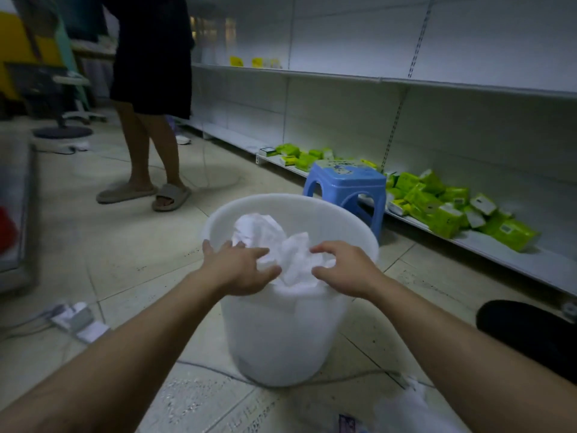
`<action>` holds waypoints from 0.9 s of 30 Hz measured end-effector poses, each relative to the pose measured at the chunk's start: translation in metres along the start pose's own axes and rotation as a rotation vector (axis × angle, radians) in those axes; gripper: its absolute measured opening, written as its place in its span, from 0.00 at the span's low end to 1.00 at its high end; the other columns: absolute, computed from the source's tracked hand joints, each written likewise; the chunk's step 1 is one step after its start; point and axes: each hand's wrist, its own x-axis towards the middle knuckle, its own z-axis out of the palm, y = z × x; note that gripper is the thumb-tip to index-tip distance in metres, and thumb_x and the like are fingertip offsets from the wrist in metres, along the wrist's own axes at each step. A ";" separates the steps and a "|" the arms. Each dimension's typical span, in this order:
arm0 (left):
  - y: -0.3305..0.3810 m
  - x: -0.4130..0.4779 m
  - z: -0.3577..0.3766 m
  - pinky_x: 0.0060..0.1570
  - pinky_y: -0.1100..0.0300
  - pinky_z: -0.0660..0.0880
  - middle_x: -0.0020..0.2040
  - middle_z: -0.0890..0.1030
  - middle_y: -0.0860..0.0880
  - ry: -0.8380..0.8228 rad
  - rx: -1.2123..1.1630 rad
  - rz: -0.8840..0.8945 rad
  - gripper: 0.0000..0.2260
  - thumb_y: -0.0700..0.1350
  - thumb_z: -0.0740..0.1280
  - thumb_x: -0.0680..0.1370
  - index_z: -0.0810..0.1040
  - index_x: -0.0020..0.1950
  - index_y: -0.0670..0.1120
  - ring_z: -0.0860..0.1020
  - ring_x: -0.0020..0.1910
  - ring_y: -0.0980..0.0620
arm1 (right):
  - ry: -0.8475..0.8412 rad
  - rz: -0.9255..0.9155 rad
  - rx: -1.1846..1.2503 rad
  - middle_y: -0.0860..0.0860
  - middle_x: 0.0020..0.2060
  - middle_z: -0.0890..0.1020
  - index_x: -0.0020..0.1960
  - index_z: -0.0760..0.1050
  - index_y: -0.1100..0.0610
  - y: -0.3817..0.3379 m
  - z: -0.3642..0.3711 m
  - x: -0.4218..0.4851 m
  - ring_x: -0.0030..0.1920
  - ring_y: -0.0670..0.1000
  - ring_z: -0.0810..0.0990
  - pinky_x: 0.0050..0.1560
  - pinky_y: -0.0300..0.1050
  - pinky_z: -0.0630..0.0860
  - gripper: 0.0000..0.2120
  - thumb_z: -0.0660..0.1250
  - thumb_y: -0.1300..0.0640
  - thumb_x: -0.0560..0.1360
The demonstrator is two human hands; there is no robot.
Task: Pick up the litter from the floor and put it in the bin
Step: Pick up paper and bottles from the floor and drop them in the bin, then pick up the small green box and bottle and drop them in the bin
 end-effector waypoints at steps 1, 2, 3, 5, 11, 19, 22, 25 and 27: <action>0.000 0.000 0.002 0.69 0.33 0.41 0.76 0.62 0.46 -0.003 0.013 0.023 0.28 0.70 0.50 0.74 0.61 0.72 0.63 0.55 0.75 0.44 | 0.002 -0.027 -0.067 0.44 0.64 0.76 0.63 0.75 0.45 0.002 0.004 -0.003 0.62 0.50 0.74 0.64 0.50 0.70 0.20 0.67 0.47 0.71; 0.001 0.000 0.004 0.69 0.33 0.40 0.76 0.63 0.46 0.005 0.016 0.043 0.28 0.70 0.49 0.74 0.62 0.72 0.63 0.55 0.75 0.44 | 0.008 -0.036 -0.100 0.45 0.65 0.76 0.63 0.75 0.45 0.004 0.005 -0.006 0.65 0.50 0.73 0.67 0.53 0.67 0.20 0.66 0.46 0.72; 0.004 -0.001 0.006 0.69 0.33 0.40 0.75 0.63 0.46 0.025 0.008 0.064 0.28 0.70 0.49 0.74 0.63 0.72 0.62 0.56 0.75 0.45 | 0.022 -0.043 -0.116 0.45 0.66 0.76 0.64 0.75 0.45 0.005 0.003 -0.009 0.66 0.50 0.72 0.68 0.54 0.66 0.20 0.66 0.45 0.73; 0.014 -0.002 0.008 0.71 0.37 0.42 0.75 0.65 0.46 0.096 -0.033 0.119 0.27 0.68 0.51 0.75 0.66 0.71 0.59 0.59 0.74 0.47 | 0.083 -0.064 -0.117 0.45 0.65 0.76 0.64 0.75 0.45 0.006 -0.007 -0.013 0.66 0.49 0.72 0.69 0.56 0.65 0.20 0.66 0.42 0.73; 0.063 -0.013 0.010 0.72 0.50 0.55 0.70 0.72 0.50 0.345 -0.187 0.411 0.26 0.64 0.60 0.74 0.71 0.68 0.53 0.68 0.69 0.52 | 0.088 -0.164 -0.350 0.46 0.71 0.70 0.69 0.68 0.42 0.021 -0.040 -0.038 0.72 0.48 0.63 0.74 0.57 0.51 0.28 0.66 0.39 0.71; 0.150 -0.039 0.042 0.62 0.54 0.69 0.68 0.73 0.51 0.461 -0.270 0.624 0.22 0.55 0.64 0.75 0.70 0.68 0.53 0.70 0.65 0.50 | 0.102 -0.091 -0.362 0.48 0.74 0.65 0.74 0.61 0.43 0.100 -0.059 -0.104 0.73 0.50 0.61 0.74 0.52 0.55 0.34 0.68 0.40 0.70; 0.170 -0.053 0.074 0.61 0.52 0.71 0.65 0.75 0.48 0.435 -0.245 0.740 0.19 0.51 0.65 0.75 0.72 0.65 0.50 0.72 0.64 0.48 | 0.060 0.018 -0.268 0.48 0.75 0.64 0.74 0.61 0.43 0.144 -0.045 -0.134 0.73 0.50 0.61 0.73 0.50 0.57 0.35 0.70 0.42 0.70; 0.187 -0.061 0.118 0.59 0.53 0.69 0.65 0.75 0.46 0.308 -0.110 0.809 0.21 0.49 0.67 0.74 0.72 0.66 0.47 0.71 0.64 0.46 | -0.003 0.105 -0.194 0.48 0.74 0.64 0.74 0.62 0.44 0.188 -0.018 -0.162 0.73 0.50 0.62 0.70 0.46 0.59 0.34 0.70 0.43 0.71; 0.195 -0.066 0.149 0.60 0.54 0.67 0.68 0.72 0.47 0.168 -0.066 0.786 0.22 0.51 0.65 0.75 0.70 0.68 0.48 0.69 0.65 0.46 | -0.059 0.189 -0.145 0.49 0.73 0.66 0.73 0.64 0.46 0.215 0.004 -0.183 0.71 0.51 0.65 0.68 0.46 0.62 0.33 0.71 0.45 0.70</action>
